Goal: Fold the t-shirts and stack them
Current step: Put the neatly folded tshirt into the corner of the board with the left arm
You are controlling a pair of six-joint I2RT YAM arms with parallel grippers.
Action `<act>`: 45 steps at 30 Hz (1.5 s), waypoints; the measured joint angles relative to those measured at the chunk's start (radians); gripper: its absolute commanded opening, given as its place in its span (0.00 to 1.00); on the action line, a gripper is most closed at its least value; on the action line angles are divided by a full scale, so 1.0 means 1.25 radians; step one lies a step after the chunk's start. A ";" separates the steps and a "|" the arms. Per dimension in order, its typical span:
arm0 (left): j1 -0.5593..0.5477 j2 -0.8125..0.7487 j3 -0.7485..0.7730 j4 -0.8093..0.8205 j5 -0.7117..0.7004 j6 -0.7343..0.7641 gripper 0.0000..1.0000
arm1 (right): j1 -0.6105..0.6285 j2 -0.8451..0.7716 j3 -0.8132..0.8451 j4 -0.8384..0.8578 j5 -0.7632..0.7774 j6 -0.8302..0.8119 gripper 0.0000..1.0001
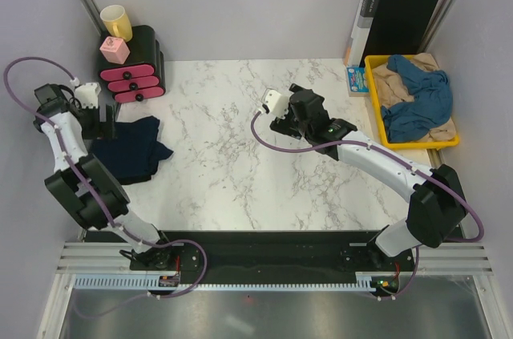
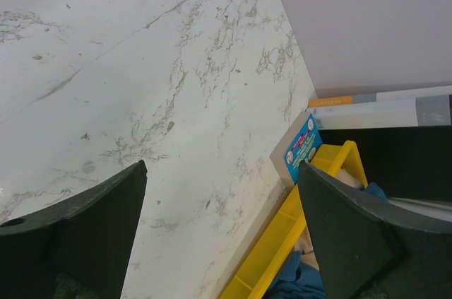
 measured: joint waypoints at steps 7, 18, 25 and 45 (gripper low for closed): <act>-0.021 -0.192 0.020 -0.072 0.363 -0.095 1.00 | -0.001 -0.009 0.009 -0.056 -0.067 0.081 0.98; -0.287 -0.495 -0.153 0.076 0.329 -0.175 1.00 | -0.084 -0.153 0.065 -0.149 -0.070 0.337 0.63; -0.336 -0.479 -0.129 0.086 0.226 -0.219 1.00 | -0.116 -0.216 0.126 -0.182 -0.042 0.402 0.98; -0.348 -0.527 -0.137 0.087 0.164 -0.258 1.00 | -0.116 -0.261 0.115 -0.243 -0.028 0.443 0.98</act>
